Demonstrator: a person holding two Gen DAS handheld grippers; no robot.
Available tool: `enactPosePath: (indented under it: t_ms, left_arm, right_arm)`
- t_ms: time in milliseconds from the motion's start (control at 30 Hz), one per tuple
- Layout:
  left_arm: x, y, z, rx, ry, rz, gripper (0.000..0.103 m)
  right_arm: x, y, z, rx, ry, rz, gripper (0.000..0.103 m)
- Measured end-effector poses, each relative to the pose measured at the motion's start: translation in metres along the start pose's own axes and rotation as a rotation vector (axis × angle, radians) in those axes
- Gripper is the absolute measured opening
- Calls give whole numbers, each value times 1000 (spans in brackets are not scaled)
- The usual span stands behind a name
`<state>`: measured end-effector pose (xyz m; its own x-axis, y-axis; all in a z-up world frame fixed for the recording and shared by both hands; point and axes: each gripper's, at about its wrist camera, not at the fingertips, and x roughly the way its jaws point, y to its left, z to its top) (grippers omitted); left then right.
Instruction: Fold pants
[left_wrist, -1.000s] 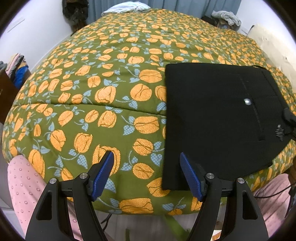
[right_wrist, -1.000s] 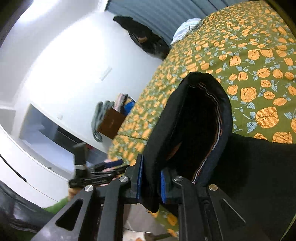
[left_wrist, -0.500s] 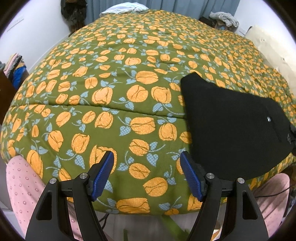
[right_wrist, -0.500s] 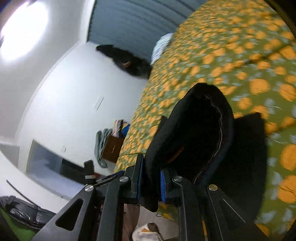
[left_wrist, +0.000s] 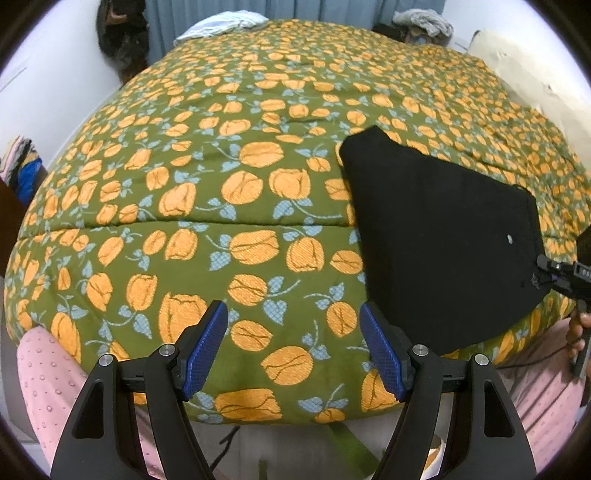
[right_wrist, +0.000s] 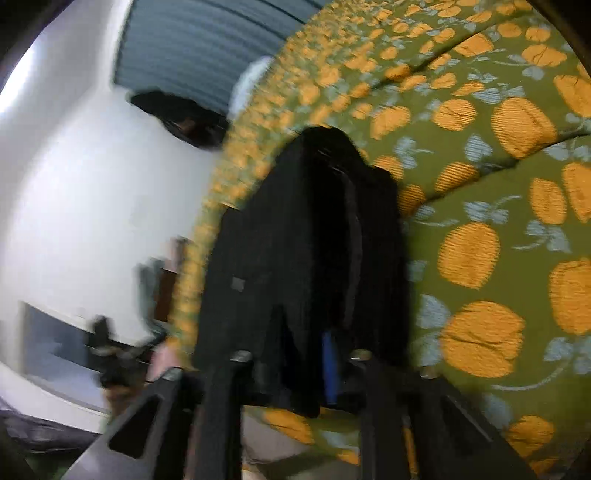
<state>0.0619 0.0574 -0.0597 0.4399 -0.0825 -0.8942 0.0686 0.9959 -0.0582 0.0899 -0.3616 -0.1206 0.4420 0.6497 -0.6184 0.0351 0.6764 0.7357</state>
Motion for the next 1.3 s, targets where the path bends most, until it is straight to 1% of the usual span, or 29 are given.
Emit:
enactPosePath:
  t_ms: [33, 67, 100, 167, 233, 300, 333, 367, 433, 500, 533, 567, 633, 700, 733, 767, 900, 967, 1033, 1100, 1133, 1167, 1200, 1233, 1267, 1300]
  left_arm:
    - [0, -2, 1, 1, -1, -4, 75]
    - [-2, -4, 0, 3, -5, -8, 75]
    - [-4, -7, 0, 9, -14, -12, 75]
    - [-6, -13, 1, 38, -28, 2, 75]
    - [-4, -20, 2, 70, -29, 20, 76]
    - [1, -27, 5, 98, -21, 36, 76]
    - [2, -32, 7, 111, -20, 47, 76]
    - [3, -35, 9, 119, -22, 51, 76]
    - [2, -42, 11, 131, -27, 55, 76]
    - [1, -47, 12, 147, -31, 61, 76]
    - [1, -50, 13, 160, -33, 68, 76]
    - [2, -52, 14, 171, -35, 78, 76]
    - [1, -54, 15, 191, -39, 99, 76]
    - [1, -55, 16, 196, -38, 105, 76]
    - [2, -54, 17, 196, -34, 106, 76]
    - [2, -54, 18, 195, -32, 107, 76]
    - [5, -55, 21, 198, -30, 113, 76]
    - [7, -61, 26, 205, -31, 100, 76]
    - [9, -76, 36, 228, -38, 76, 76]
    - [10, -91, 43, 254, -57, 51, 78]
    - [14, -101, 46, 270, -58, 42, 79]
    - [19, -110, 48, 285, -49, 31, 82]
    - [26, -117, 47, 297, -33, 19, 82]
    - [34, -122, 44, 309, -7, 7, 82]
    - [44, -126, 40, 323, 24, 1, 82]
    - [53, -130, 35, 340, 57, 8, 82]
  right_arm:
    - [-3, 1, 1, -5, -6, -8, 48]
    - [-11, 6, 0, -25, -27, -52, 51]
    - [-19, 14, -1, -63, -48, -111, 58]
    - [-33, 32, -6, -143, -64, -172, 59]
    - [-38, 55, -12, -236, -56, -206, 59]
    - [-38, 76, -16, -323, -71, -291, 59]
    - [-40, 93, -19, -389, -96, -333, 59]
    - [-40, 103, -19, -423, -107, -330, 59]
    - [-37, 132, -17, -502, -122, -272, 59]
    - [-28, 147, -19, -550, -101, -227, 60]
    - [-14, 152, -19, -575, -74, -206, 60]
    - [-6, 152, -21, -586, -55, -203, 60]
    - [13, 139, -27, -582, -14, -232, 60]
    - [33, 112, -29, -518, 54, -287, 60]
    - [40, 97, -30, -487, 77, -301, 59]
    - [42, 90, -31, -473, 72, -295, 60]
    - [25, 102, -21, -416, 53, -278, 59]
    - [15, 120, -6, -424, 1, -244, 59]
    - [9, 138, 16, -463, -38, -244, 60]
    - [19, 149, 40, -490, -60, -258, 60]
    - [24, 150, 47, -489, -60, -256, 61]
    - [36, 145, 60, -474, -53, -263, 61]
    - [46, 136, 67, -457, -42, -291, 62]
    - [61, 120, 74, -426, -16, -352, 62]
    - [70, 107, 77, -398, 3, -385, 62]
    - [76, 97, 78, -376, 14, -395, 61]
